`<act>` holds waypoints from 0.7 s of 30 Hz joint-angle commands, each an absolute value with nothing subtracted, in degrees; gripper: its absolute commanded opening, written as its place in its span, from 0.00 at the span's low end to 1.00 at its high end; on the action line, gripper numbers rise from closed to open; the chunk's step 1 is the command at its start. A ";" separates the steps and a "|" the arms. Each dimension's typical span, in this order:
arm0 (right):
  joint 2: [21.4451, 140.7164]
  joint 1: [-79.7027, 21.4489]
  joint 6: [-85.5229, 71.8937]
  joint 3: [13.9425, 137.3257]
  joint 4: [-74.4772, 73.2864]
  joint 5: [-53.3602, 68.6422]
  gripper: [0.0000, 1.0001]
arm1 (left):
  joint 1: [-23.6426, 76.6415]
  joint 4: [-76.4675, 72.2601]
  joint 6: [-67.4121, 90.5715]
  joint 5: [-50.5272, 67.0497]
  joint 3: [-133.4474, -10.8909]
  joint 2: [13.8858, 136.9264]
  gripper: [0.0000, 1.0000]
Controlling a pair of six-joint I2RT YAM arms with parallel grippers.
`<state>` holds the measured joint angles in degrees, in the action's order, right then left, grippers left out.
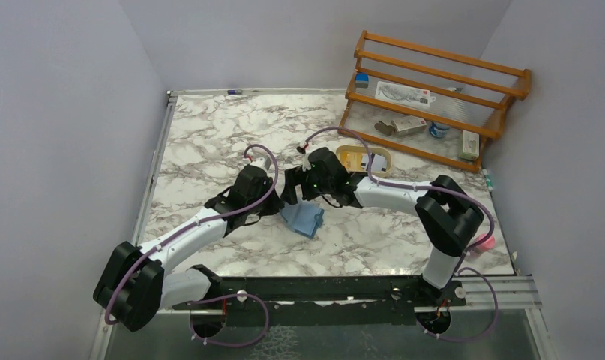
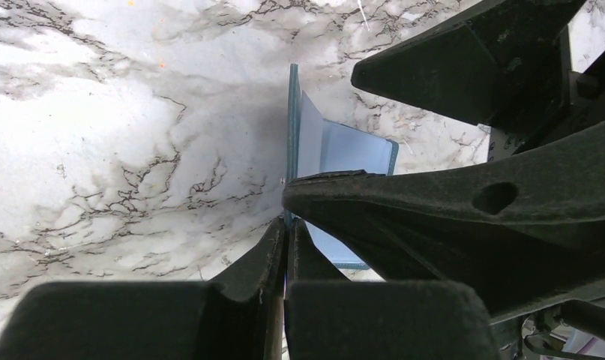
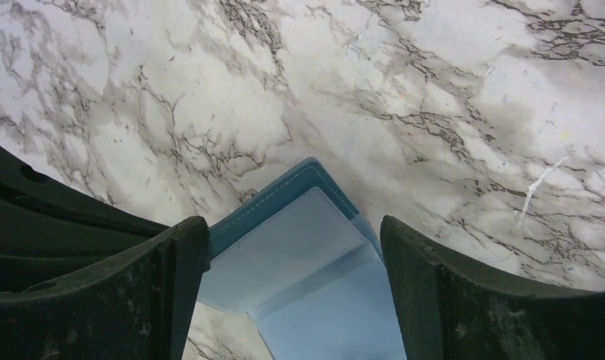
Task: Take the credit cards out of the card holder
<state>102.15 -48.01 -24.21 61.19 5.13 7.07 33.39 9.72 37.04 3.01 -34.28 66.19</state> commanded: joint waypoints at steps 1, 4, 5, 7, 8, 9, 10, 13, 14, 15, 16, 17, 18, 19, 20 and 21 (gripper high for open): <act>98.50 -46.83 -24.93 60.91 3.32 6.15 0.90 | 33.48 7.28 36.96 2.99 -33.79 66.69 0.00; 97.14 -46.16 -25.31 59.96 3.89 6.23 0.90 | 33.43 7.15 36.94 2.98 -33.69 66.77 0.00; 96.70 -46.08 -25.38 59.53 3.98 6.05 0.90 | 33.47 7.19 36.92 2.94 -33.74 66.72 0.00; 96.49 -45.80 -25.71 58.96 3.92 5.94 0.90 | 33.46 7.20 36.91 3.05 -33.84 66.85 0.00; 96.69 -45.79 -25.73 58.85 3.71 6.16 0.90 | 33.48 7.21 36.91 3.05 -33.84 66.90 0.00; 97.01 -45.75 -25.79 58.81 3.55 6.41 0.90 | 33.45 7.21 36.91 3.07 -33.88 66.96 0.00; 97.46 -45.79 -26.00 58.68 3.40 6.63 0.90 | 33.48 7.20 36.91 3.08 -33.88 67.04 0.00; 98.72 -45.79 -26.63 58.19 3.72 7.13 0.90 | 33.43 7.21 36.98 3.10 -34.01 67.00 0.00; 99.19 -45.79 -26.85 58.04 3.91 7.35 0.90 | 33.48 7.21 36.94 3.11 -34.09 66.94 0.00; 99.74 -45.79 -26.82 58.02 3.99 7.83 0.90 | 33.47 7.21 36.92 3.08 -34.10 66.91 0.00; 100.20 -45.79 -26.95 58.05 4.22 8.13 0.90 | 33.44 7.21 36.91 3.01 -34.15 66.92 0.00; 100.72 -45.79 -27.17 58.00 4.59 8.55 0.90 | 33.48 7.20 36.91 3.07 -34.18 66.91 0.00; 101.20 -45.79 -27.36 57.86 4.98 8.79 0.90 | 33.45 7.22 36.87 3.15 -34.19 66.99 0.00; 101.57 -45.79 -27.49 58.01 5.35 8.93 0.90 | 33.43 7.29 36.91 3.20 -34.26 66.97 0.00; 101.99 -45.79 -27.51 58.20 5.44 8.96 0.90 | 33.45 7.22 36.91 3.24 -34.27 66.97 0.00; 102.44 -45.77 -27.47 58.51 5.45 8.92 0.90 | 33.44 7.25 36.91 3.25 -34.26 67.06 0.00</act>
<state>100.25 -45.67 -26.59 58.63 4.29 7.49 33.39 8.82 37.06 3.01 -34.26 66.76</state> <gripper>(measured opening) 0.898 0.008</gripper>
